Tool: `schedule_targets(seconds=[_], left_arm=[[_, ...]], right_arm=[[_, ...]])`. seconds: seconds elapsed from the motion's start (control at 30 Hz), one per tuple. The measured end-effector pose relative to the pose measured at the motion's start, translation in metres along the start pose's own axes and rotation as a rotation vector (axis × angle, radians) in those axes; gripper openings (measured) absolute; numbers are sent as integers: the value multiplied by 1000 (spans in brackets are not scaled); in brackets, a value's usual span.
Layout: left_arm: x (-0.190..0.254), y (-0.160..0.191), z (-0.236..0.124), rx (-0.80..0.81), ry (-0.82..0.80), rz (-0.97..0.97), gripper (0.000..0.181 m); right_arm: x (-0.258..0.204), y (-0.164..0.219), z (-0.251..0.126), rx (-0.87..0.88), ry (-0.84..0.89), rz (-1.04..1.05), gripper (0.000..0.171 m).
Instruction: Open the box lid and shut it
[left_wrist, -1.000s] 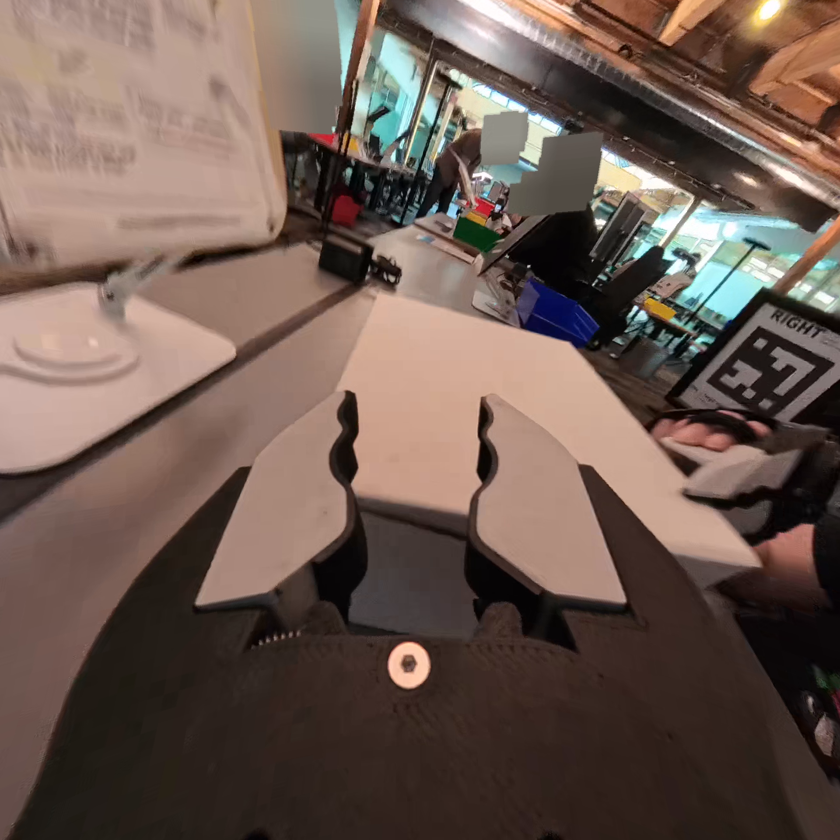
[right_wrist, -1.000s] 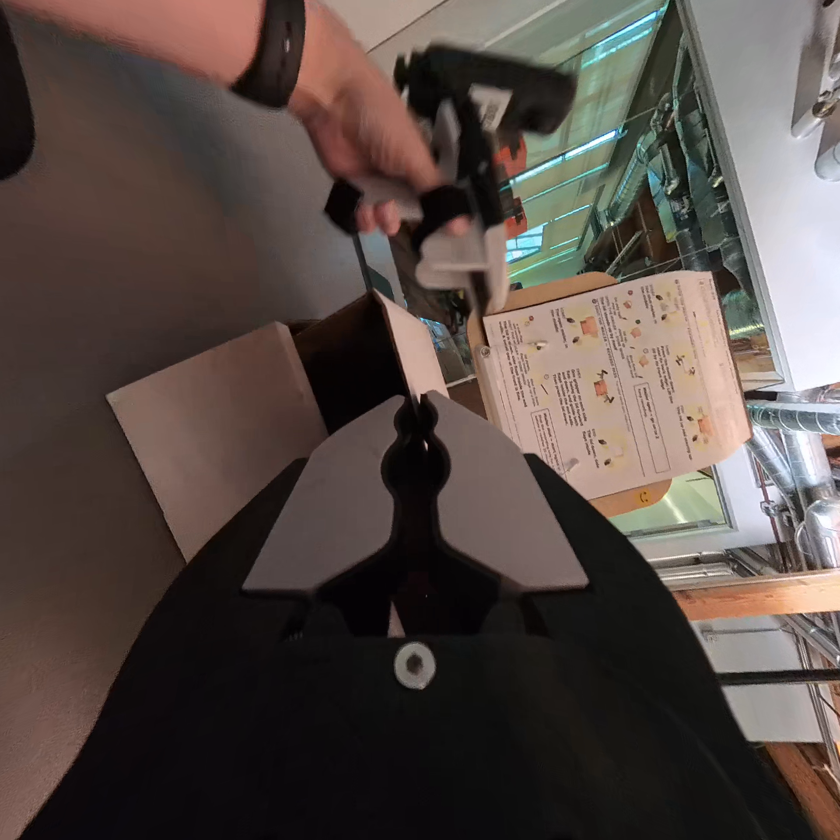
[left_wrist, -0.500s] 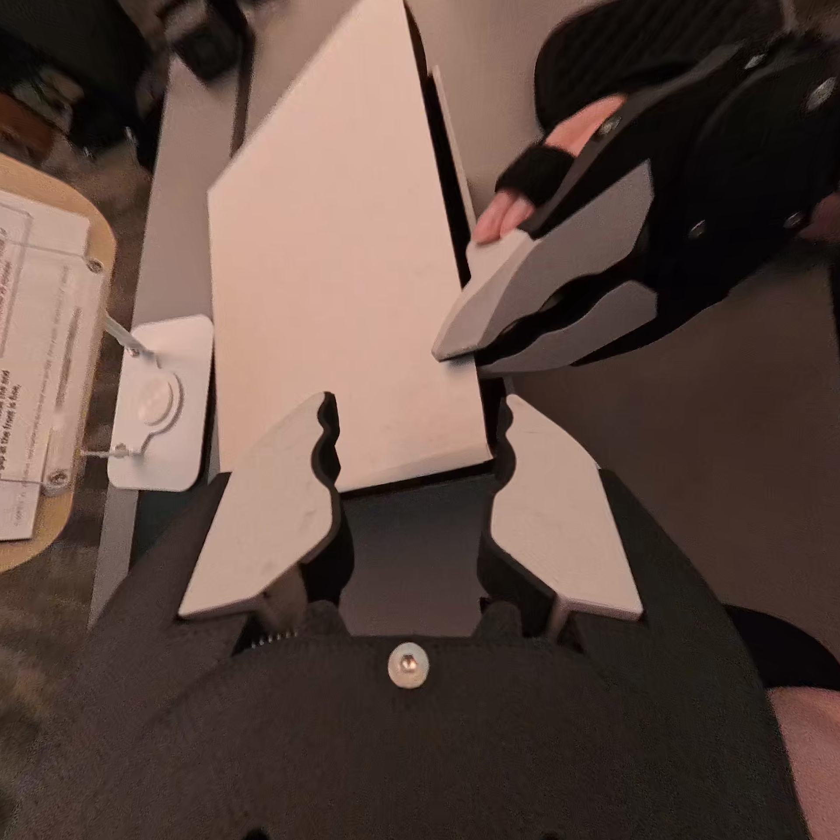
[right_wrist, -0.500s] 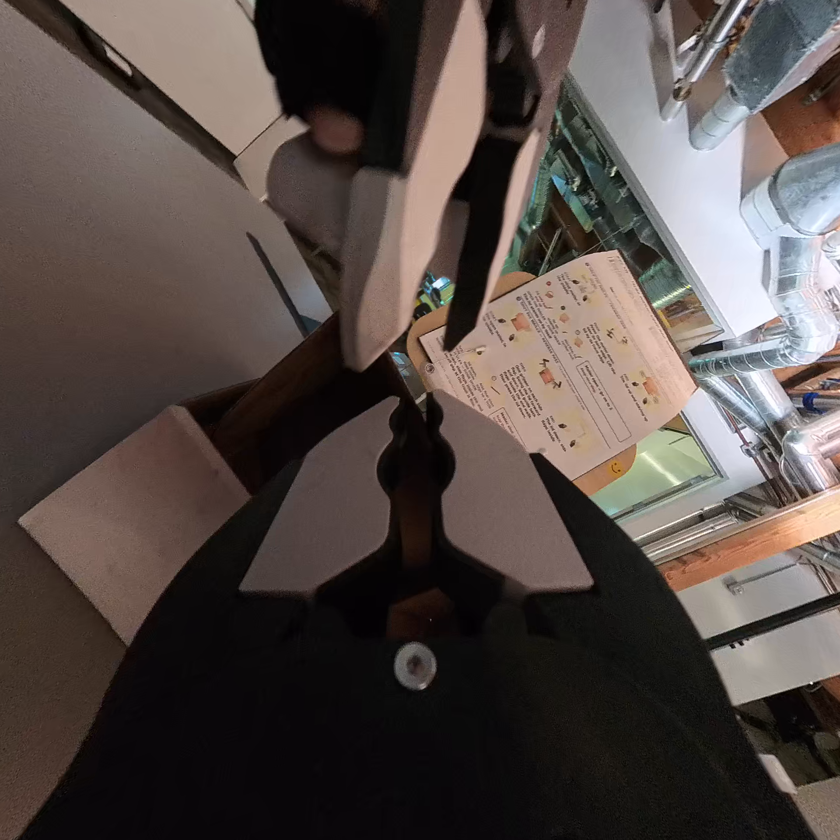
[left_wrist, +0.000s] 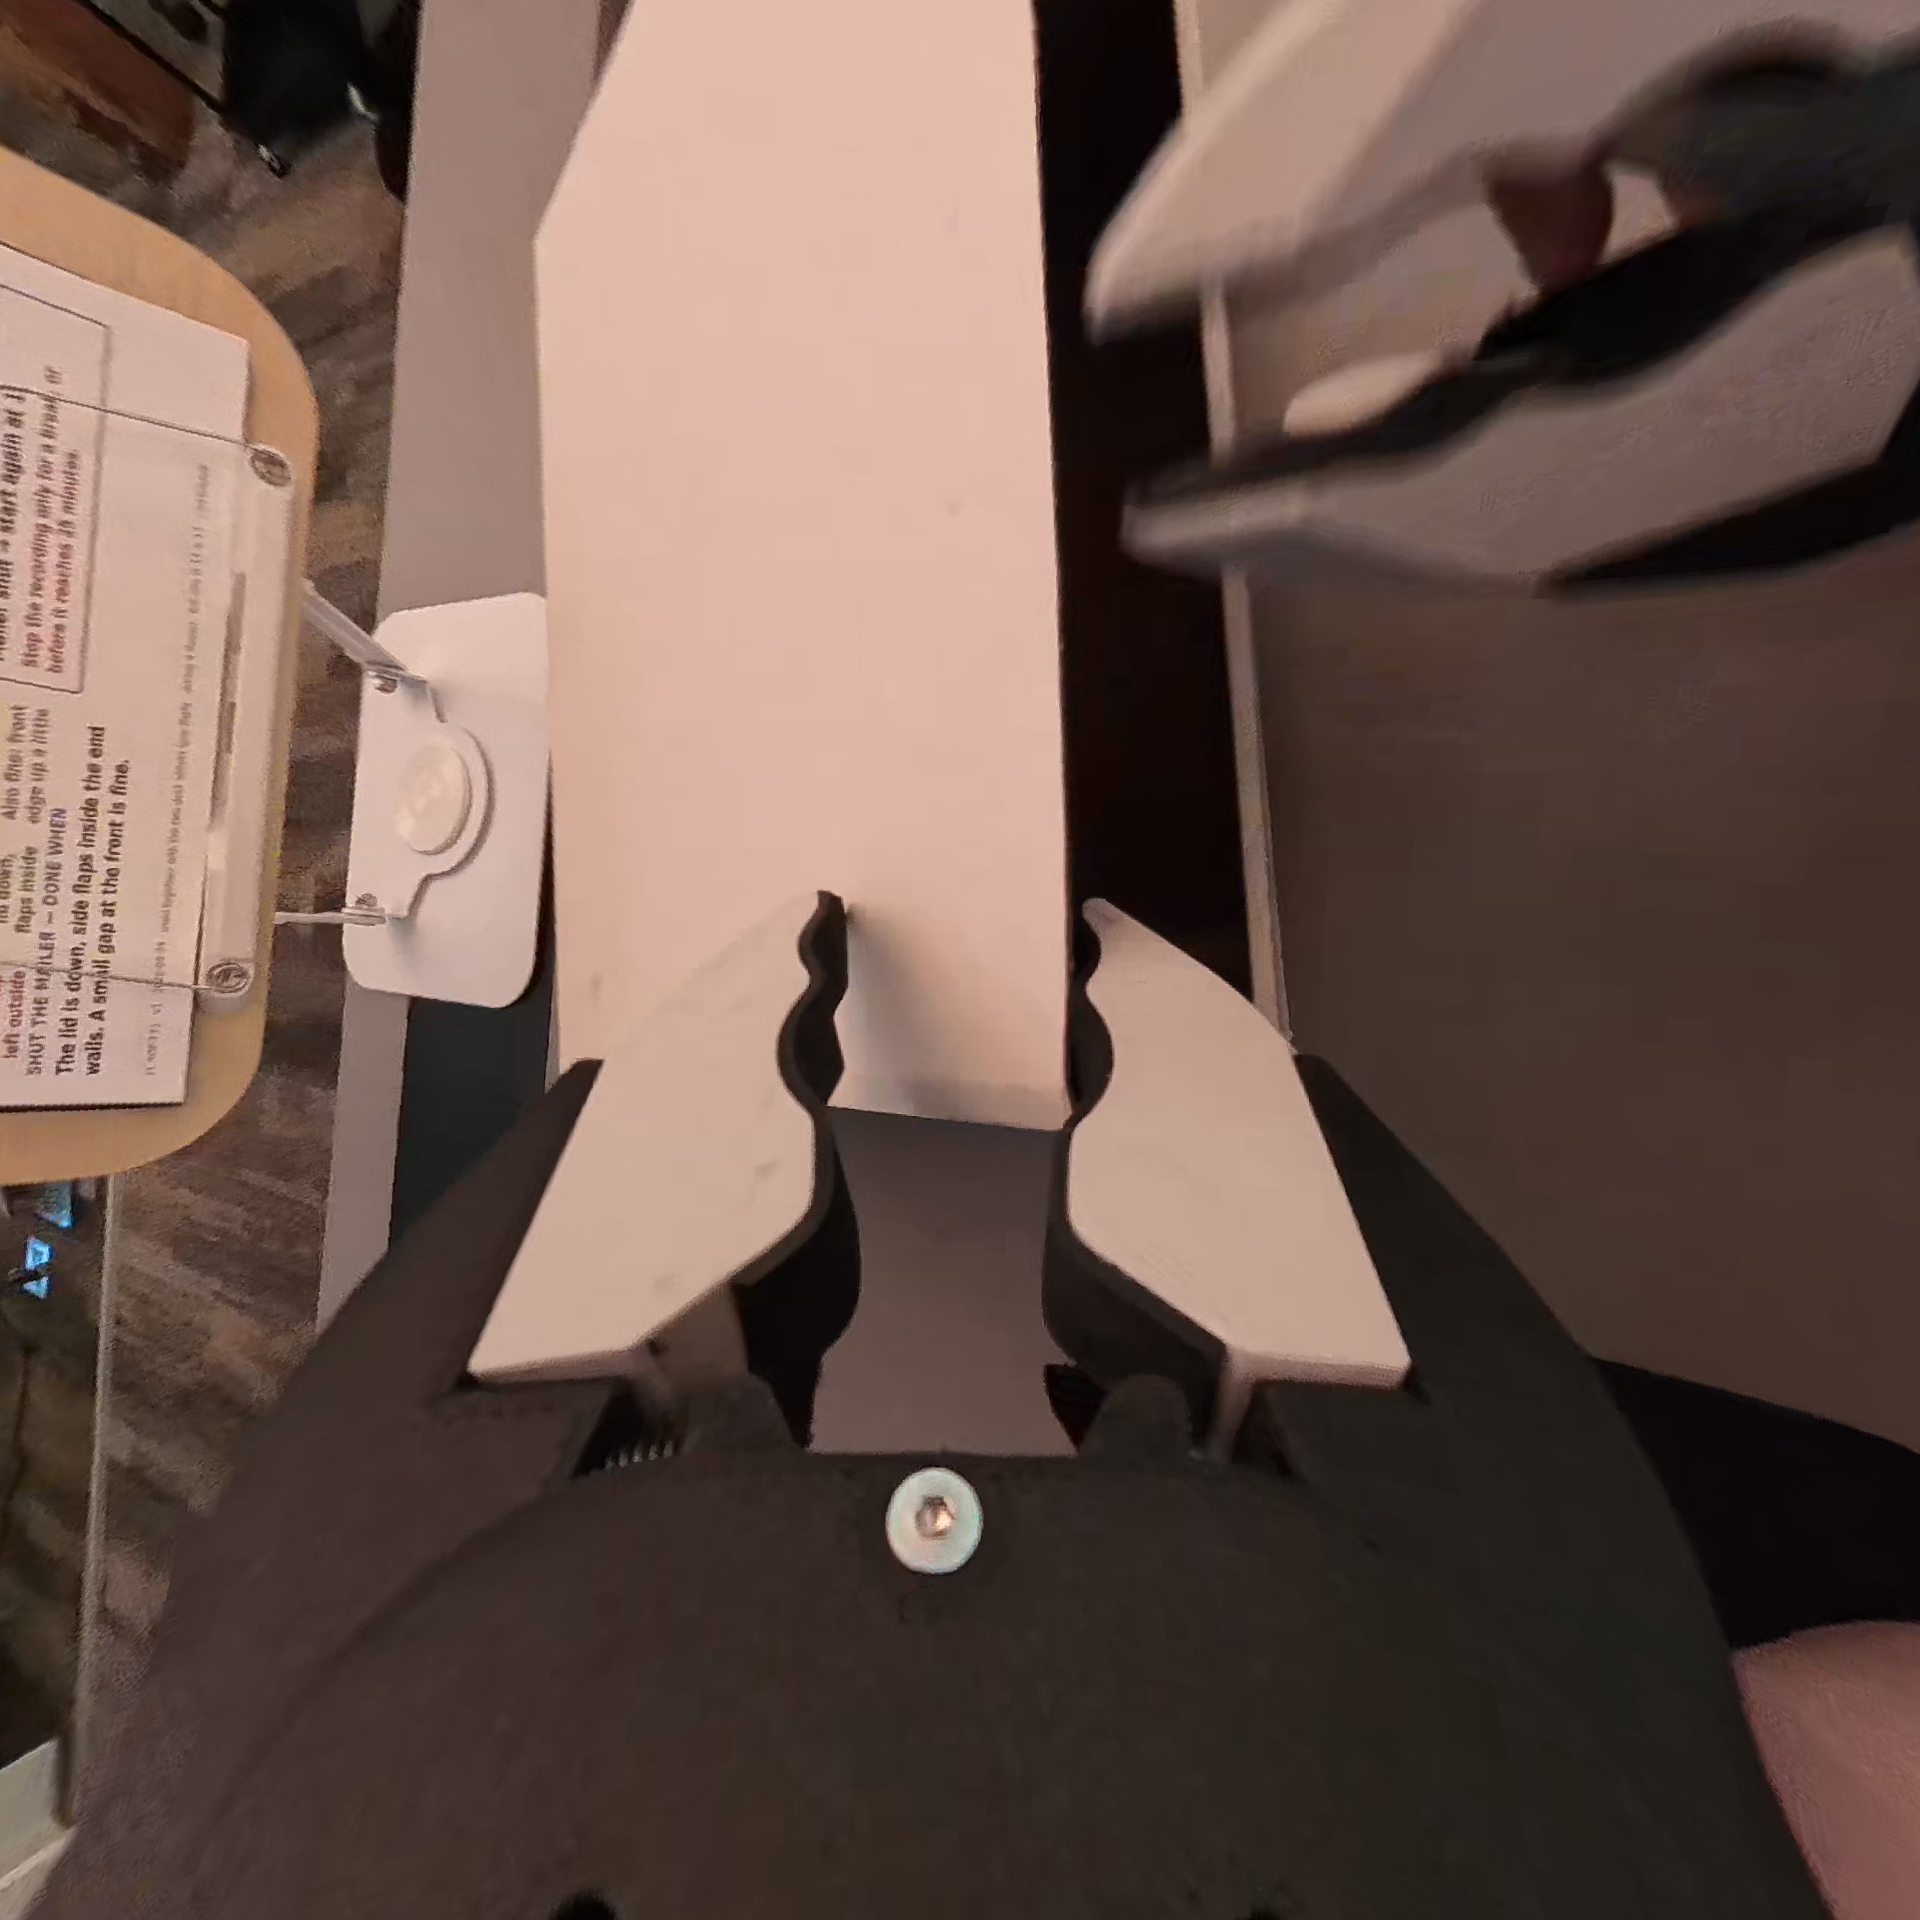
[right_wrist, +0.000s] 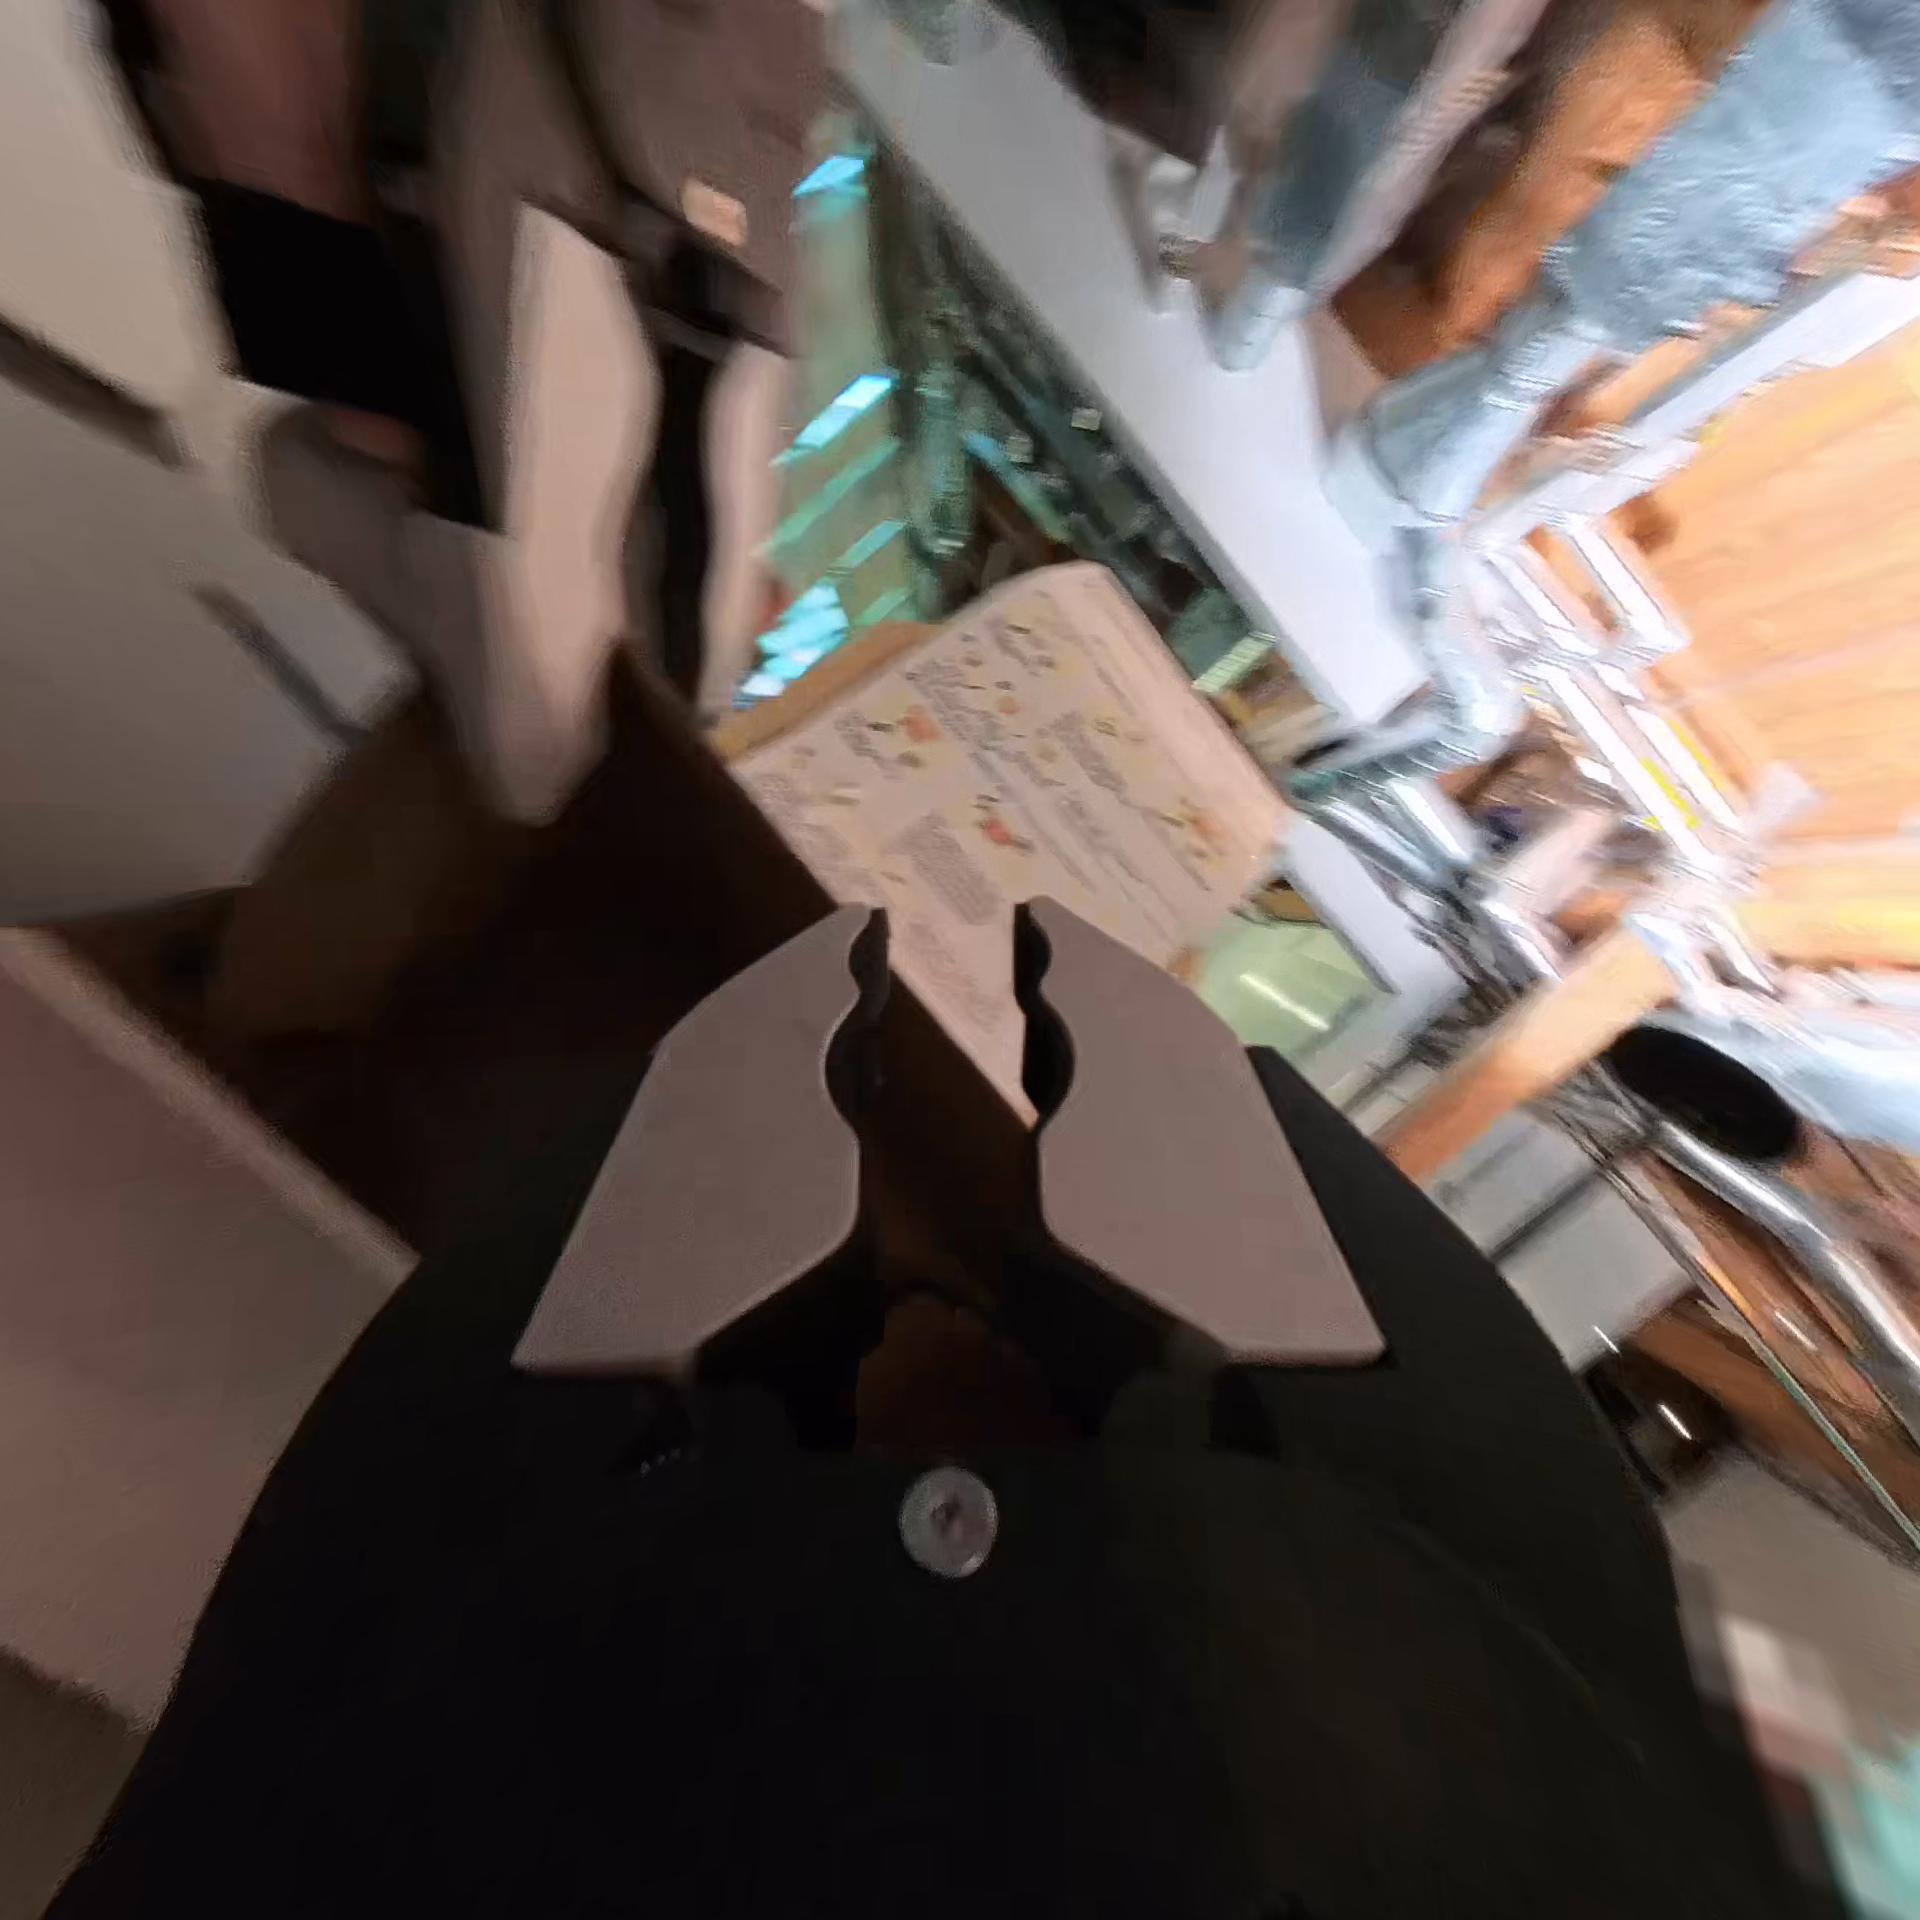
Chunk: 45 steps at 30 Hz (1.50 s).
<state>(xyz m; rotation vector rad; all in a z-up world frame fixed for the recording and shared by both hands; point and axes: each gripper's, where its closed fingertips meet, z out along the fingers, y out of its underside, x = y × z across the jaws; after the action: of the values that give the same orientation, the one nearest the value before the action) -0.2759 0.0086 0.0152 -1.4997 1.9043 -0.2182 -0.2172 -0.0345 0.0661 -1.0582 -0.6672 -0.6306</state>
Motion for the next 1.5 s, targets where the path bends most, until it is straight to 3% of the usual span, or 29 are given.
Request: schedule_targets(seconds=[0.03,0.1,0.2,0.3,0.4,0.53,0.57,0.6,0.63,0.8,1.03,1.33,1.5], left_arm=[[-4,-2,-3,28,-10,-13,41],[-15,-5,-10,80,-50,-40,40],[-28,-8,-18,135,-102,-70,38],[-37,-10,-20,159,-139,-104,44],[-42,-12,-23,177,-165,-117,46],[-49,-15,-26,216,-184,-148,46],[-51,-15,-27,224,-192,-155,46],[-54,-15,-28,231,-204,-162,46],[-58,-15,-29,238,-221,-171,46],[-67,-14,-30,246,-249,-241,60],[-78,-3,-38,197,-316,-415,89],[-82,29,-9,42,-262,-626,91],[-87,40,12,-75,-327,-657,81]], right_arm=[[27,9,-7,-18,118,22,28],[86,31,-28,-43,355,99,36],[135,74,-52,-99,480,275,52],[141,127,-54,-233,424,446,61],[121,164,-45,-342,258,602,64],[90,190,-37,-450,111,681,50],[82,192,-35,-466,69,673,37],[73,194,-33,-477,16,656,11],[71,196,-33,-491,6,636,5],[84,184,-28,-519,34,729,2],[101,170,-16,-661,10,639,3],[121,163,8,-796,-71,692,3],[128,161,25,-824,-96,670,3]])
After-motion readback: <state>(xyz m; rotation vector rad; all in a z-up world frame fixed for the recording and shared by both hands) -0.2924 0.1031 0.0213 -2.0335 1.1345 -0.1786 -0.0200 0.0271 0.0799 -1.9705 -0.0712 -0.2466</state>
